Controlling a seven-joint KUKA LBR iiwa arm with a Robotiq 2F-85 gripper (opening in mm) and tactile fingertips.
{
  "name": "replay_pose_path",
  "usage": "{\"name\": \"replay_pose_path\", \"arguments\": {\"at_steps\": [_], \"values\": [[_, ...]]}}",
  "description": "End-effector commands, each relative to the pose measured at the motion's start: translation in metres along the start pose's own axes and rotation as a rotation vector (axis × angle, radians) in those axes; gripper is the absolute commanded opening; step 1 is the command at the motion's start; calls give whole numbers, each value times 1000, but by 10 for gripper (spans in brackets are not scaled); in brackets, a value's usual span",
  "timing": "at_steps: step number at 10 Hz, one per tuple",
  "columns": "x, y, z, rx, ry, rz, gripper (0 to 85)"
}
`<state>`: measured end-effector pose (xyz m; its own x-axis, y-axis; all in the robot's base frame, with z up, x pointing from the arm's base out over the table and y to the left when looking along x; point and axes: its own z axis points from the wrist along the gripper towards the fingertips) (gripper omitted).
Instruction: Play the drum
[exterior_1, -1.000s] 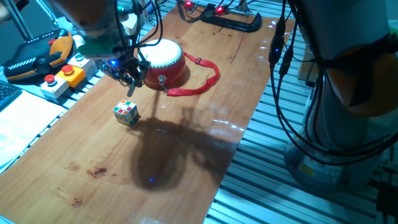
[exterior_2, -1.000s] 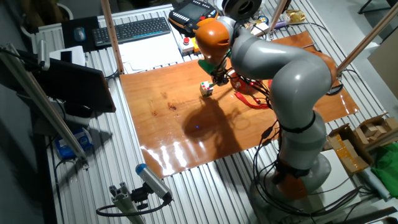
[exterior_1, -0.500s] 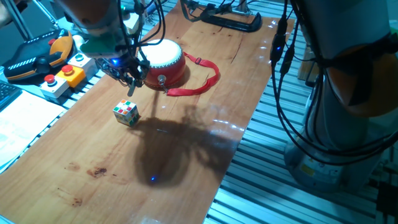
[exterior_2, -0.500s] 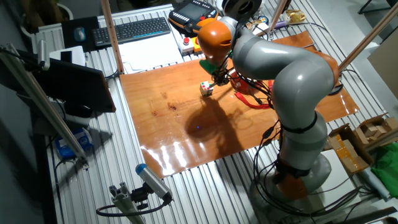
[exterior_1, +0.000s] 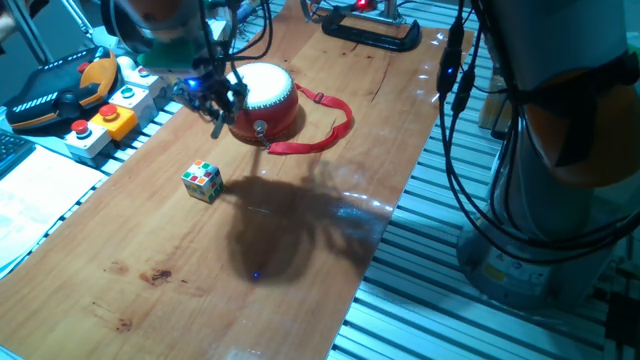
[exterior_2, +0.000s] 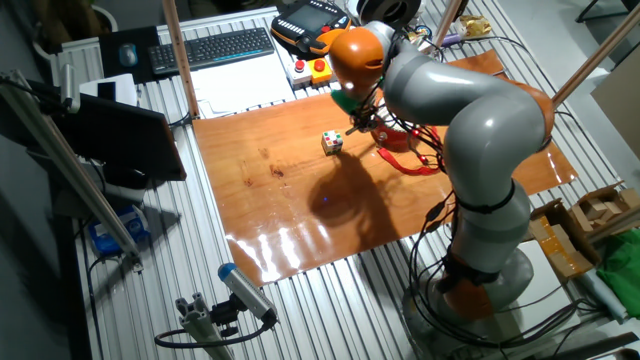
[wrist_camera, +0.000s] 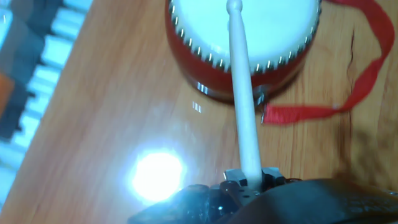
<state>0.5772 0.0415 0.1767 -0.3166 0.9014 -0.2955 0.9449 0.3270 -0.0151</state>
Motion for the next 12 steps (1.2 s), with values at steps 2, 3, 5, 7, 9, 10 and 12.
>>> {"name": "replay_pose_path", "arguments": {"at_steps": [2, 3, 5, 7, 9, 10, 12], "values": [[-9, -3, 7, -6, 10, 7, 7], [-12, -3, 11, -14, 14, 3, 7], [-13, -2, 14, -6, -3, -3, 7], [-14, -3, 14, 18, 31, -26, 7], [-16, -4, 17, 10, 6, -28, 7], [-17, -5, 16, 5, -9, -26, 7], [-19, -6, 17, 27, 22, -29, 7]]}}
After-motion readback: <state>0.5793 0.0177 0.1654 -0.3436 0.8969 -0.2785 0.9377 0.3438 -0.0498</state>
